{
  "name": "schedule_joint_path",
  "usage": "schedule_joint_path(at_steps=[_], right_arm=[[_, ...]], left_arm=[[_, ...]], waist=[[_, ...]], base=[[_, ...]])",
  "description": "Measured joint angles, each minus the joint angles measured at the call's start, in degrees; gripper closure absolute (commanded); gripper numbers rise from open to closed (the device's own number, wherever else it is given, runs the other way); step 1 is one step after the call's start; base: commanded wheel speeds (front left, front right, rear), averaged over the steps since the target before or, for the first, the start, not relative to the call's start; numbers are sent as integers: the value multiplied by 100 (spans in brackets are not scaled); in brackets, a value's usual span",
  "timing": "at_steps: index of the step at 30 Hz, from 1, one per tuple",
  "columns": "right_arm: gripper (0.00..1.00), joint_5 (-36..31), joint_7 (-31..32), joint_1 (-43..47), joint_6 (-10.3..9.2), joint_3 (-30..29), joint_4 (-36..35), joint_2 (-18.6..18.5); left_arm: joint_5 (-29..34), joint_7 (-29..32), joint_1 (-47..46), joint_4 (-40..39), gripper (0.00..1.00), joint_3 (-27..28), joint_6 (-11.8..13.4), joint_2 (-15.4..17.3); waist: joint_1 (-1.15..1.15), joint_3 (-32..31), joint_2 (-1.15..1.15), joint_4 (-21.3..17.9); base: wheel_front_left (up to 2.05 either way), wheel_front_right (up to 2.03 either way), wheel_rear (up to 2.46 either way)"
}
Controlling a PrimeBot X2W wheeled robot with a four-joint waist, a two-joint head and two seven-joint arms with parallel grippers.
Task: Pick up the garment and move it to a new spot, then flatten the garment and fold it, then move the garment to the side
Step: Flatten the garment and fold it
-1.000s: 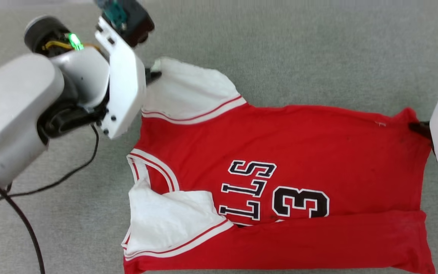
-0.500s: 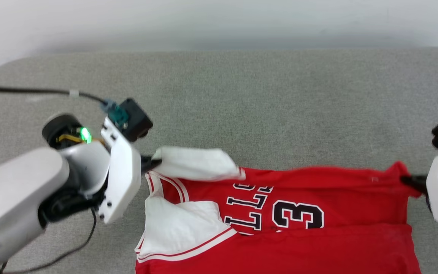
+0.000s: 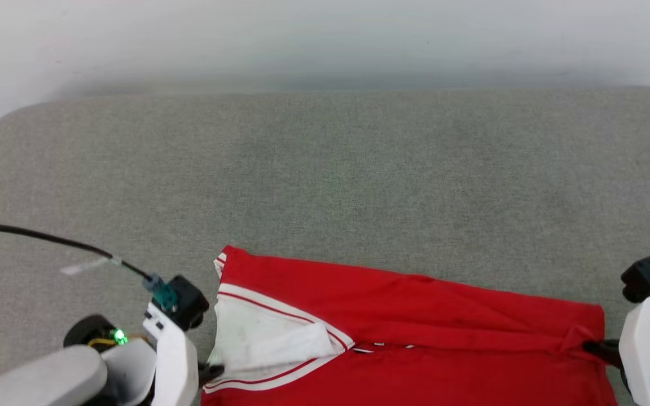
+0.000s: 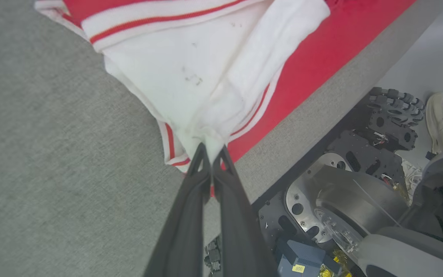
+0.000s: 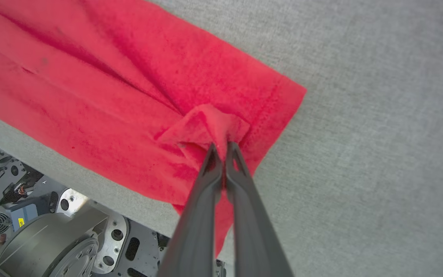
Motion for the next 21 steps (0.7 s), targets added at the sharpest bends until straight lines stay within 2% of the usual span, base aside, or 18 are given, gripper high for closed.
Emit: schedule_joint_path(at_steps=[10, 11, 12, 13, 14, 18, 21], right_arm=[[100, -188, -114, 159, 0, 124, 331, 236], [100, -187, -141, 159, 0, 120, 359, 255], [100, -186, -155, 160, 0, 118, 377, 269], [68, -189, -201, 160, 0, 115, 377, 272], [0, -211, -266, 157, 0, 98, 375, 282], [0, -229, -532, 143, 0, -63, 241, 304], [0, -252, -757, 151, 0, -286, 16, 282]], left_arm=[[4, -182, 664, 784, 100, 7, -92, -396], [5, -264, 670, 833, 70, 24, -90, -432], [30, -356, 672, 873, 0, 47, -81, -460], [121, -450, 672, 911, 0, 60, -55, -478], [176, -537, 672, 932, 0, 80, -30, -492], [259, -903, 714, 835, 0, 211, 123, -486], [361, -1206, 763, 662, 0, 336, 331, -389]], waist=[[0, 173, 0, -33], [0, 172, 0, -32], [0, 166, 0, -28], [0, 153, 0, -27], [0, 133, 0, -26], [0, 6, 0, -43], [0, -121, 0, -44]], base=[[0, 0, 0], [0, 0, 0], [0, 0, 0], [0, 0, 0], [0, 0, 0], [0, 0, 0], [0, 0, 0]])
